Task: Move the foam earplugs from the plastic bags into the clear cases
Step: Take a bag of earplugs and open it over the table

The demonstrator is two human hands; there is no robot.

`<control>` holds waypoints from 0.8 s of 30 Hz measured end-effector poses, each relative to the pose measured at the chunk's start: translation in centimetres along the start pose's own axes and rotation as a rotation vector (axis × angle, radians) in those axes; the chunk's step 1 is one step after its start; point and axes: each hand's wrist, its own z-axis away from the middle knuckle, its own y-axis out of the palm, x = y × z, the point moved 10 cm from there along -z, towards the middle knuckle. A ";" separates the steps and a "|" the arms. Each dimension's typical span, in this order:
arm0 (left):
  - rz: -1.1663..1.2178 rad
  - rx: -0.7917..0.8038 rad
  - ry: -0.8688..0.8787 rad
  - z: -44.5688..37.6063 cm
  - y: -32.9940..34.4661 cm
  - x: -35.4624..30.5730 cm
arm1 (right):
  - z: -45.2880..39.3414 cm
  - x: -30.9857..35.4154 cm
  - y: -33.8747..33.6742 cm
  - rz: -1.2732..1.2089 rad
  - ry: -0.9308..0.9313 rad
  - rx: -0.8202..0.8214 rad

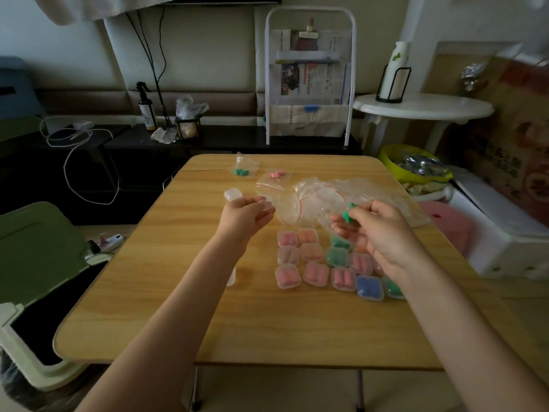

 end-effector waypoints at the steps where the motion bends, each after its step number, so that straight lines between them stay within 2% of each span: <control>1: -0.049 0.002 -0.002 -0.2 0.2 0.3 | 0.0 0.1 -0.2 0.001 0.001 -0.002; 5: -0.575 -0.083 0.119 -0.7 0.2 -0.1 | 0.2 0.3 -0.7 0.030 -0.004 -0.014; 7: -0.766 -0.107 0.194 -0.4 0.3 -0.7 | 0.2 0.3 -1.0 0.055 -0.005 -0.026; 15: -1.051 -0.167 0.384 1.2 0.4 -3.1 | 0.4 0.0 -0.9 0.133 0.005 0.002; 20: -1.347 0.008 0.342 2.8 0.0 -2.6 | 0.5 -0.2 -1.0 0.256 -0.015 -0.013; 24: -1.560 0.262 0.145 4.3 -0.9 -0.6 | 0.4 -0.6 -0.9 0.321 0.003 -0.010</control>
